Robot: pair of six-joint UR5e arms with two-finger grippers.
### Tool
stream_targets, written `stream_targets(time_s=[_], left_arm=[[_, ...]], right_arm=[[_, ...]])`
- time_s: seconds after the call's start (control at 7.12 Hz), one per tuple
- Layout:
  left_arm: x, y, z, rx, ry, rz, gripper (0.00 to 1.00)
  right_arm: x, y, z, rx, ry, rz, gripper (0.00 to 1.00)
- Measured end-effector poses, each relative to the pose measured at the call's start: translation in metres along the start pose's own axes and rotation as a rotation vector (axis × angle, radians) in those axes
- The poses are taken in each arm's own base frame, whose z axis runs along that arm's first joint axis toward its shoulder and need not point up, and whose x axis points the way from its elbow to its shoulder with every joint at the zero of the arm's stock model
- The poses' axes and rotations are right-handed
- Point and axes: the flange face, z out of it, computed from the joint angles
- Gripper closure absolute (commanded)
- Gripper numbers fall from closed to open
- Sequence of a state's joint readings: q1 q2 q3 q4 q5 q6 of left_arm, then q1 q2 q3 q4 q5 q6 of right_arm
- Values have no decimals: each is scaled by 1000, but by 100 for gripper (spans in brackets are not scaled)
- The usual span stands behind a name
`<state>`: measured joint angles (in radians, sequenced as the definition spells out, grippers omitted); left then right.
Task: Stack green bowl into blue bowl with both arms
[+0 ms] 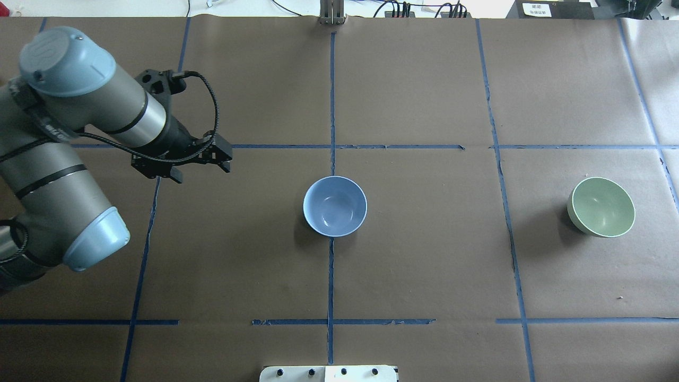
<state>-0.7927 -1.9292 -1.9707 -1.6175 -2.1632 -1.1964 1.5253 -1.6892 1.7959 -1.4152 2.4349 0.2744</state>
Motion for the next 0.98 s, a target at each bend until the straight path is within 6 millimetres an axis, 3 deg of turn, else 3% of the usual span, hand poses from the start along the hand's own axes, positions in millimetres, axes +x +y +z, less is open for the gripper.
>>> stream_targets(time_s=[0.28,0.56,0.98], left_arm=[[-29,3,7,2,-38,-8,0],[-62,-7,6,10,-72,-54,0],[-86,-22,-8,29,-85,-81,0]], right_arm=[[-38,20,45,29,-44,50,0],[-65,35,91,6,-8,84,0],[-72,55,149,19,-28,125,0]])
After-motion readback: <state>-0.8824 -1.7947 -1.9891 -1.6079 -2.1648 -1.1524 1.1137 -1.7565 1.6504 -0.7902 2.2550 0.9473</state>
